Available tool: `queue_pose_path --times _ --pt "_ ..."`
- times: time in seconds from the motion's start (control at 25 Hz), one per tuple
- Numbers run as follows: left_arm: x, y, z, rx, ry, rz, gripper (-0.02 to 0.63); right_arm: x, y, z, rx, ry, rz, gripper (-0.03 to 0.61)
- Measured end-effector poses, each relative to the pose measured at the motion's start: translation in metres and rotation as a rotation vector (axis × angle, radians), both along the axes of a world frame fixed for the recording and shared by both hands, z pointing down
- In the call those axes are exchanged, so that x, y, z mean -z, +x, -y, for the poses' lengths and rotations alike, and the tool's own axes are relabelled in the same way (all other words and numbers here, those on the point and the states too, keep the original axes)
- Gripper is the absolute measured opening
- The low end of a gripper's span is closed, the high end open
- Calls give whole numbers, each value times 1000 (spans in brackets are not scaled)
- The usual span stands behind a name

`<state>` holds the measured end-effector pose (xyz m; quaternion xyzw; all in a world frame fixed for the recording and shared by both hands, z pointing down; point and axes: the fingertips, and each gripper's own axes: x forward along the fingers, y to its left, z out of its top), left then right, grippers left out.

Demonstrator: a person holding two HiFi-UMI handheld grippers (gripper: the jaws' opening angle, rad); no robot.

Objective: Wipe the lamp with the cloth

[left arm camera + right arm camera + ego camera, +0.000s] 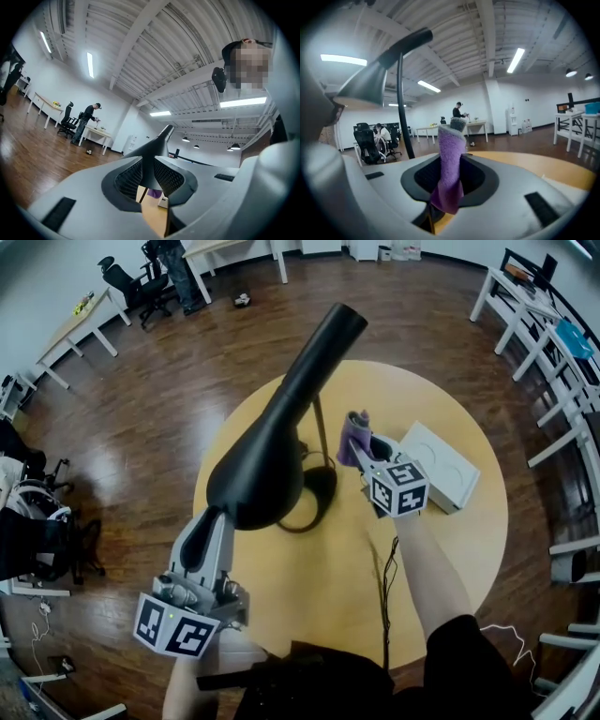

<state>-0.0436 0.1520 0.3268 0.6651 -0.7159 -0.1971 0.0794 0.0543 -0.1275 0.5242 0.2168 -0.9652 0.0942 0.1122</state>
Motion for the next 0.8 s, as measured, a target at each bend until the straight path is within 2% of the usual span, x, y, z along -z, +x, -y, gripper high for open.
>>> queue_pose_path --times 0.12,0.24,0.32,0.44,0.52,0.6,0.8 --pt "-9 -8 1 20 -34 4 66 77 -2 -3 35 128 126 95" --pt "-20 -7 3 21 -44 -9 66 153 6 -10 74 285 209 95" --pt "-24 -5 3 32 -32 -13 69 202 17 -9 79 393 237 95" --pt "-27 -5 5 50 -10 -23 69 263 28 1 100 535 220 95" --pt "-23 -1 10 67 7 -22 69 292 28 10 144 583 201 95" --pt "-18 3 14 89 23 -16 69 311 22 14 226 590 199 95" --pt "-19 8 3 170 16 36 69 300 -14 2 430 613 139 91"
